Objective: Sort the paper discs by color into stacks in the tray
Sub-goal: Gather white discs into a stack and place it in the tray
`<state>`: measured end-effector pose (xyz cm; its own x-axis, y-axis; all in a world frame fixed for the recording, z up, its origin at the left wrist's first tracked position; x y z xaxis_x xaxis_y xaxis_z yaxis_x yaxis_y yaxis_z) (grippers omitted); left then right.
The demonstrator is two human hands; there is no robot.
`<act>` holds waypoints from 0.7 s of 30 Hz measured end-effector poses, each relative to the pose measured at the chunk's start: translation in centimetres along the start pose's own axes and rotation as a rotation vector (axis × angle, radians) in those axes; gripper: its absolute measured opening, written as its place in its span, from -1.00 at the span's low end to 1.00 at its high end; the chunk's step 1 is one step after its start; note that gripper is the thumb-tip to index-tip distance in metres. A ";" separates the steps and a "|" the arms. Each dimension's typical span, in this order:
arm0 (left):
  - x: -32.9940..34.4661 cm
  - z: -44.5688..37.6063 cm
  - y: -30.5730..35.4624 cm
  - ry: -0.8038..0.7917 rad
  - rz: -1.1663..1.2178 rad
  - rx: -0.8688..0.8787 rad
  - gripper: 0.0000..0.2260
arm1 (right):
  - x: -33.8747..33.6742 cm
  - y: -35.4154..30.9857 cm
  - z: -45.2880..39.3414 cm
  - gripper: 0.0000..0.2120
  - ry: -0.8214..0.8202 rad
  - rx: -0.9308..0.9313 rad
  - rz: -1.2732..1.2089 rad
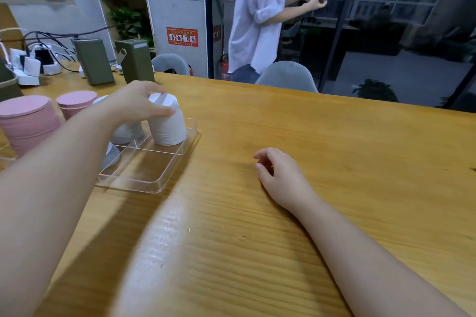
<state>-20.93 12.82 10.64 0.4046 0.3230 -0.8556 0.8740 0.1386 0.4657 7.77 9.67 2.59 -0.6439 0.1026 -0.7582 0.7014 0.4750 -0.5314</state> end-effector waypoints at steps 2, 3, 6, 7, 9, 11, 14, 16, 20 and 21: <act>0.5 -0.1 0.0 -0.011 0.002 -0.011 -0.44 | 0.0 0.0 0.0 -0.78 0.000 0.000 -0.002; 0.7 -0.2 0.0 -0.009 0.008 -0.016 -0.43 | 0.0 0.0 0.0 -0.78 0.000 0.002 -0.006; 1.3 -0.2 0.0 0.010 0.037 -0.027 -0.45 | 0.0 0.0 0.1 -0.78 -0.006 0.010 -0.012; 1.6 -0.2 0.0 0.013 0.037 -0.034 -0.46 | 0.0 0.0 0.1 -0.78 -0.007 0.010 -0.010; 2.2 -0.1 -0.1 0.020 0.025 -0.053 -0.47 | -0.1 0.0 0.1 -0.78 -0.009 0.013 -0.003; 2.4 0.1 -0.1 0.036 0.003 -0.068 -0.47 | 0.0 0.1 0.0 -0.78 -0.012 0.019 0.000; 2.4 0.2 -0.3 0.050 -0.012 -0.098 -0.47 | 0.0 0.2 0.0 -0.78 -0.013 0.030 0.000; 2.5 0.3 -0.4 0.044 -0.013 -0.107 -0.46 | -0.1 0.2 0.0 -0.78 -0.011 0.030 0.004; 2.1 0.8 0.0 0.076 -0.037 -0.075 -0.39 | -0.1 0.2 0.0 -0.77 -0.004 0.027 0.013; 1.9 1.0 0.3 0.110 -0.030 -0.051 -0.38 | -0.1 0.3 0.0 -0.78 0.006 0.027 0.010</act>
<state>-19.68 12.51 8.93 0.3442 0.4186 -0.8404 0.8694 0.1959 0.4536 8.06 9.84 2.53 -0.6387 0.1125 -0.7612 0.7157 0.4502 -0.5340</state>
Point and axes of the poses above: each hand's wrist, its own z-axis away from the middle knuckle, its own x-axis out of the palm, y = z × x, the point moved 8 cm from there along -z, towards the middle knuckle, and after that the axes turned 5 degrees about y, right-handed, at the moved point
